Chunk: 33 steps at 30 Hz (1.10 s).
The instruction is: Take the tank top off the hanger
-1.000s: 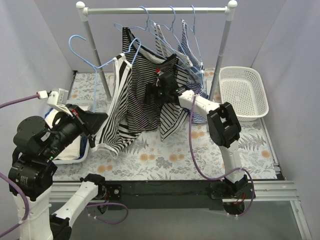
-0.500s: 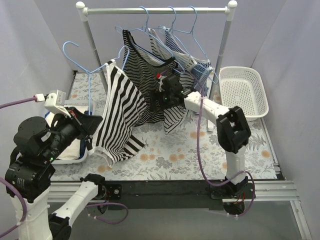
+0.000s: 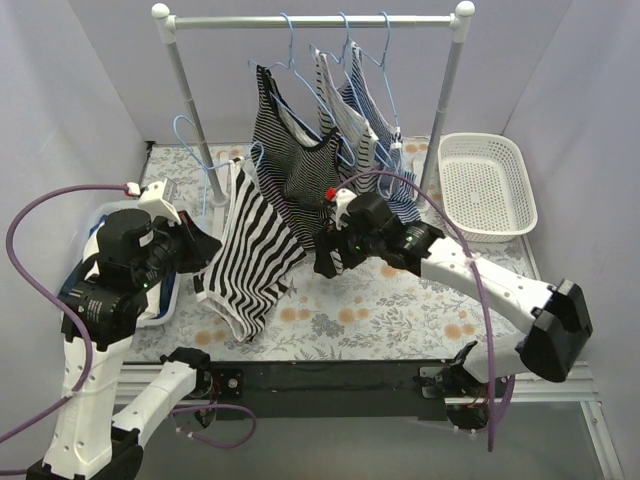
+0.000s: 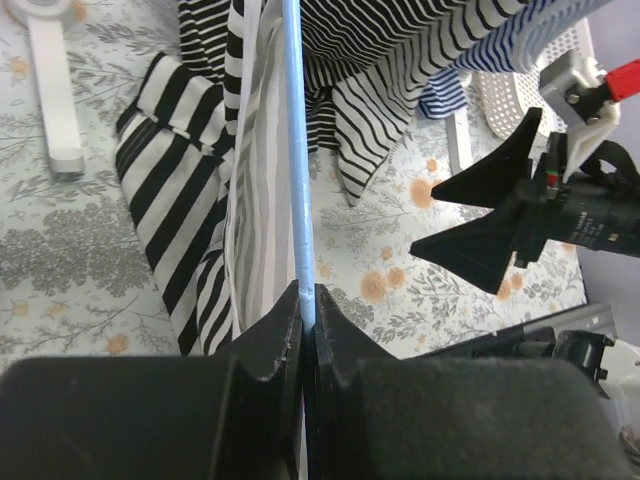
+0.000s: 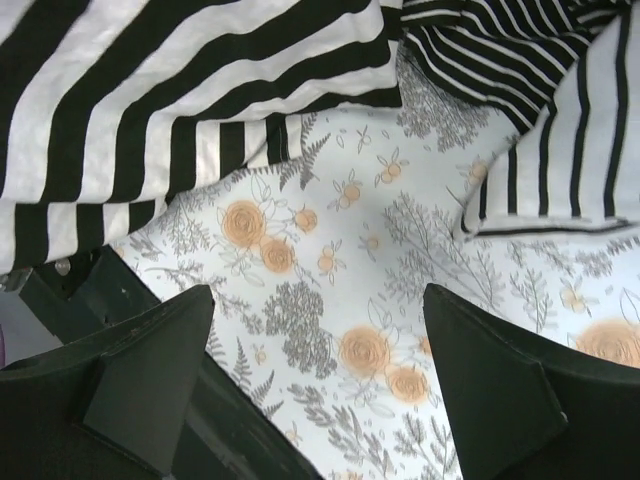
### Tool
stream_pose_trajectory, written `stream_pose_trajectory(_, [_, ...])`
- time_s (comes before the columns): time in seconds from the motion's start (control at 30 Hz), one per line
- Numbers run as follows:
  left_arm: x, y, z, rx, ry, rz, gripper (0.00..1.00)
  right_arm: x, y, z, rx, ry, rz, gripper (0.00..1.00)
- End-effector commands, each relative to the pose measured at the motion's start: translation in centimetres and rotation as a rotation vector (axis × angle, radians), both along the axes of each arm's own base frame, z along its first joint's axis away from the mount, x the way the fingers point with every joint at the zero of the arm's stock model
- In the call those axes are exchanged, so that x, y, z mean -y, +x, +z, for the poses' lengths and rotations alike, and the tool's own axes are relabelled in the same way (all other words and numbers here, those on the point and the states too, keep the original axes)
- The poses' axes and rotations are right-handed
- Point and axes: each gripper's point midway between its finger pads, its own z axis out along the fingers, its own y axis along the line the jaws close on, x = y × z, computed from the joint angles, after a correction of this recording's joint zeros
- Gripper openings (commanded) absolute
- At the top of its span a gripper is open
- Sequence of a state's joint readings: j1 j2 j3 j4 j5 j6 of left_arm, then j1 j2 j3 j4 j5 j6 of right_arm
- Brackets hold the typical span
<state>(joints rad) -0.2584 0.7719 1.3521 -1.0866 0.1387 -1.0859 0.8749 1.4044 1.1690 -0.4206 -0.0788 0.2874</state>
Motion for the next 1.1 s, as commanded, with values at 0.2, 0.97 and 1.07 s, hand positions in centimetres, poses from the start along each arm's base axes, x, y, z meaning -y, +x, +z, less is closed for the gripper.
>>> stream_pose_trajectory(0.2, [4.2, -2.3, -1.3, 0.03, -0.085, -0.296, 0.0, 3.6, -3.2, 7.1, 0.089, 0.159, -0.081, 0.93])
stream_pose_trajectory(0.97, [4.5, 0.9, -8.2, -0.168, 0.056, -0.256, 0.0, 3.0, -0.4, 9.9, 0.182, 0.236, -0.226, 0.85])
stream_pose_trajectory(1.07, [5.6, 2.0, -6.9, -0.128, 0.042, -0.277, 0.0, 3.7, -0.3, 9.5, 0.181, 0.224, -0.259, 0.85])
